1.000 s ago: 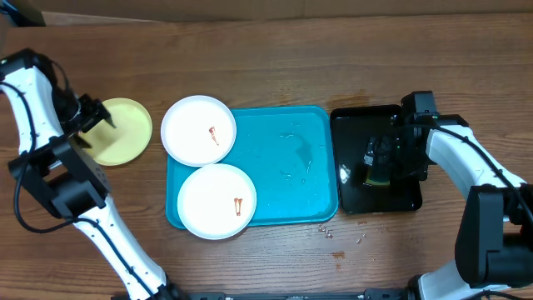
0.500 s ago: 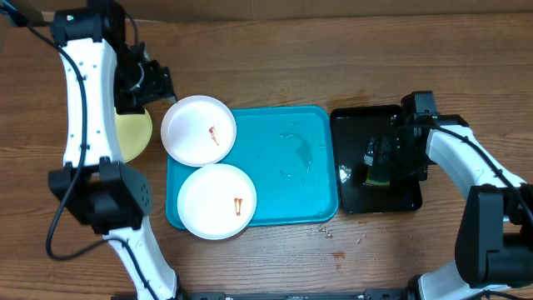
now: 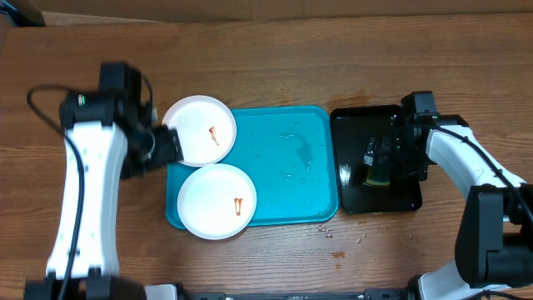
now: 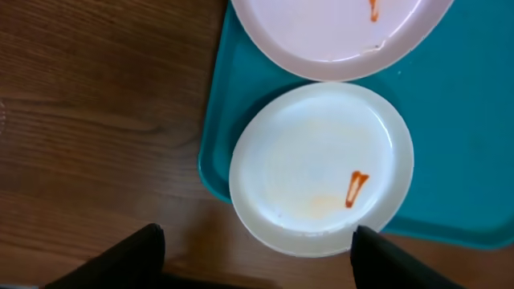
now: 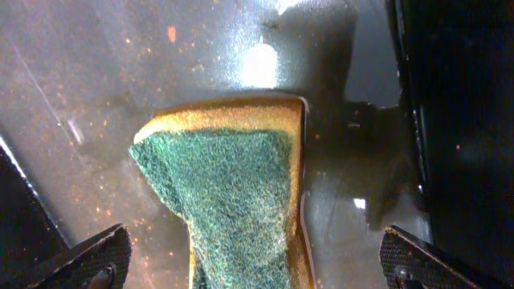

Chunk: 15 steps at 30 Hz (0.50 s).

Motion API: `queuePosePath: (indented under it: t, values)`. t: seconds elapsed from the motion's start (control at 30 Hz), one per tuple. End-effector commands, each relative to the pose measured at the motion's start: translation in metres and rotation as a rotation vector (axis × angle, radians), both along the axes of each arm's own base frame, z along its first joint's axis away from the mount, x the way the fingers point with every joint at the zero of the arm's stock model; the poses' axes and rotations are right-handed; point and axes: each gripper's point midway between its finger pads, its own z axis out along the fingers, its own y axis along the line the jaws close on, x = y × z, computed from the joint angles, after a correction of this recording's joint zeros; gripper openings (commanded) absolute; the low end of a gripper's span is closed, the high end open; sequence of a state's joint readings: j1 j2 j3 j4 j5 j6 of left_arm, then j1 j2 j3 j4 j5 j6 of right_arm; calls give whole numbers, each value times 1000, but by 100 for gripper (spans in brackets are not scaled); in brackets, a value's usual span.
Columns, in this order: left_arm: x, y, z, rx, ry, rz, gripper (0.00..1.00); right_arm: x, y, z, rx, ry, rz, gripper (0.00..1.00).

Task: Clean dirty plates on tray and stack at the side
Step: 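Release the yellow plate and move the left gripper to the lower white plate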

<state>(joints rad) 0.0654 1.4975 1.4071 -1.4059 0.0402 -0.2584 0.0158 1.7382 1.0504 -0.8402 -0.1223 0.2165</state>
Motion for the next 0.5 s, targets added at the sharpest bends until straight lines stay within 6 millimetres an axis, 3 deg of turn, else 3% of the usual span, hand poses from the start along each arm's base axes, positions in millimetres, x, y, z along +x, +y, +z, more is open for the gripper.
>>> queuePosePath:
  t: [0.0, 0.07, 0.27, 0.4, 0.47]
  values:
    - [-25, 0, -38, 15, 90, 40, 75, 2, 0, 7, -9, -25, 2, 100]
    - [-35, 0, -67, 16, 130, 67, 73, 2, 0, 7, -9, -25, 2, 100]
    - [-59, -11, -126, -39, 189, 100, 68, 2, 0, 7, -9, -25, 2, 100]
    - [-68, -24, -140, -112, 204, 97, 54, 2, 0, 7, -9, -25, 2, 100]
    - [-69, -29, -142, -141, 201, 95, 52, 2, 0, 7, -9, -25, 2, 100]
